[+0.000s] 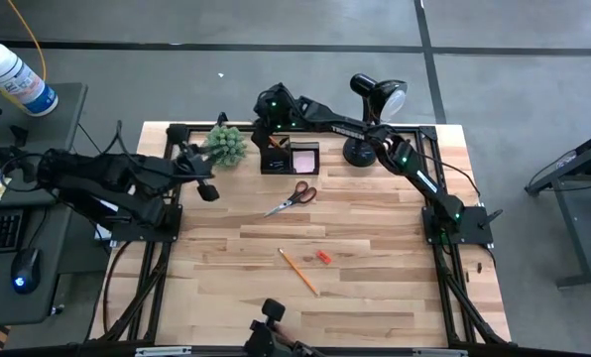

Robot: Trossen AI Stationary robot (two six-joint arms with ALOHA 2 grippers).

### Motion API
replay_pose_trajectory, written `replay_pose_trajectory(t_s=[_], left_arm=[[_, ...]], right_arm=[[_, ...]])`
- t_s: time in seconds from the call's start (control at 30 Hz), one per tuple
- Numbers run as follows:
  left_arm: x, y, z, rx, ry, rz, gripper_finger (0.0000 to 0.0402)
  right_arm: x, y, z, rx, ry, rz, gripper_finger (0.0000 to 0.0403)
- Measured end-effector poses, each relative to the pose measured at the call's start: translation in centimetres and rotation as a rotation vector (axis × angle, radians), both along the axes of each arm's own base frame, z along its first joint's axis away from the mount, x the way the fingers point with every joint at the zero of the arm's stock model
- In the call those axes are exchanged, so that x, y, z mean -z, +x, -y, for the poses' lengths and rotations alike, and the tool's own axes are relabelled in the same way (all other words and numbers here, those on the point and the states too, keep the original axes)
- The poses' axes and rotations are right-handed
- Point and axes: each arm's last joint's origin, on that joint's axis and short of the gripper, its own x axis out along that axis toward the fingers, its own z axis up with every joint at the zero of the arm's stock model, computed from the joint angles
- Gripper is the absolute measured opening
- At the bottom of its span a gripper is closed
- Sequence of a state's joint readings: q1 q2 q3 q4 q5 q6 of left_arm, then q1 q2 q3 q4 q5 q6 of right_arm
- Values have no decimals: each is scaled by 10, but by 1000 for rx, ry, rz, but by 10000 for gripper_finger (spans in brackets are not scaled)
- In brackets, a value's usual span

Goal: Pick and place office supplies into organizer
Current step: Put the top pencil into the black desk organizer, then put the orange eraser into the black desk organizer

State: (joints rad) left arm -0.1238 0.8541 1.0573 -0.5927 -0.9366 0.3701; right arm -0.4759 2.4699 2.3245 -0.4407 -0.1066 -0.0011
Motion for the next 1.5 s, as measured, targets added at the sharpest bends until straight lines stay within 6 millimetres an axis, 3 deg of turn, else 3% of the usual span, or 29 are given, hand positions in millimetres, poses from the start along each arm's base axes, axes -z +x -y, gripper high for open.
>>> replay_pose_trajectory(t_s=[0.2, 0.37, 0.67, 0.93, 1.27, 1.4, 1.5], left_arm=[[4, 23, 4, 50, -21, 7, 42], [7, 25, 5, 76, -69, 15, 42], [8, -1, 2, 60, -153, 28, 42], [13, -23, 0, 40, -227, -6, 42], [22, -30, 1, 69, -300, -84, 42], [29, -30, 2, 78, -324, -167, 42], [33, -29, 2, 88, -343, -227, 42]], right_arm=[[0, -1, 1, -10, 10, -6, 68], [-8, -2, 0, -9, 11, -1, 97], [-11, -4, -5, -11, 125, 4, 135], [-41, -9, -20, -1, 121, 42, 131], [-85, -28, -51, 7, 131, 0, 117], [-101, -44, -74, -16, 200, -95, 117], [-102, -56, -101, -46, 248, -251, 116]])
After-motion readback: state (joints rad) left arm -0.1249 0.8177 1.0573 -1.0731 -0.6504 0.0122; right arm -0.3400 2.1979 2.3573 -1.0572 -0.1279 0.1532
